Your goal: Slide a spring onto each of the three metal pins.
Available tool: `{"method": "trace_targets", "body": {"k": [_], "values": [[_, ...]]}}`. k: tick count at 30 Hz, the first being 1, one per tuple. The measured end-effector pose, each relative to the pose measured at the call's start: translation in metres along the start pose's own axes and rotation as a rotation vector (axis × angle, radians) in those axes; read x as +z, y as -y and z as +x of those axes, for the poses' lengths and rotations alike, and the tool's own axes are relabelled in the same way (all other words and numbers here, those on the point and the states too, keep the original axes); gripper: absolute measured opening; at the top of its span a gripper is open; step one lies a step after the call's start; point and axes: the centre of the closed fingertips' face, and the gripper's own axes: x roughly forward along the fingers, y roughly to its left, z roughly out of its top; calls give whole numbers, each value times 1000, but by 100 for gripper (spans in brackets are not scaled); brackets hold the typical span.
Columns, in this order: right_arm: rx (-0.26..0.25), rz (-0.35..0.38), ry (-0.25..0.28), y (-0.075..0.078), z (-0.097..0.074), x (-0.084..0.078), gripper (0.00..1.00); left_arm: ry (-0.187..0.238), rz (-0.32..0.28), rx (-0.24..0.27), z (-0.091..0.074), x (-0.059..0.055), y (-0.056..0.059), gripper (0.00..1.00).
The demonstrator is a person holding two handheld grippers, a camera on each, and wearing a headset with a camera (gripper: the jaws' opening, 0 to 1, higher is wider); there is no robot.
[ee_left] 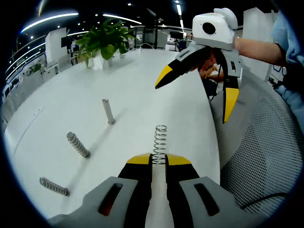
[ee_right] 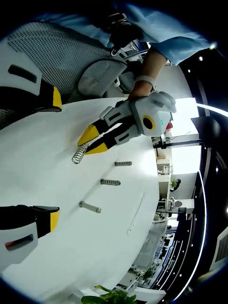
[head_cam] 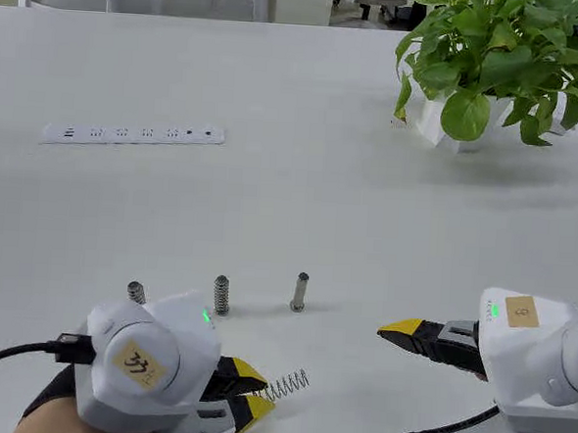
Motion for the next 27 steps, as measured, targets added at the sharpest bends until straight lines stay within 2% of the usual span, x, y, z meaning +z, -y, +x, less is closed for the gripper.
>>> {"method": "trace_targets", "body": {"k": [11, 17, 21, 27], "values": [[99, -61, -24, -9, 13, 21, 69, 54, 3, 6, -20, 0, 5, 6], [180, -93, -59, -18, 20, 26, 51, 69, 6, 1, -27, -1, 9, 6], [216, -107, -62, -22, 25, 32, 47, 86, 3, -3, -30, -1, 11, 6], [265, -105, -66, -26, 31, 36, 36, 106, -5, -8, -35, 0, 12, 6]]}}
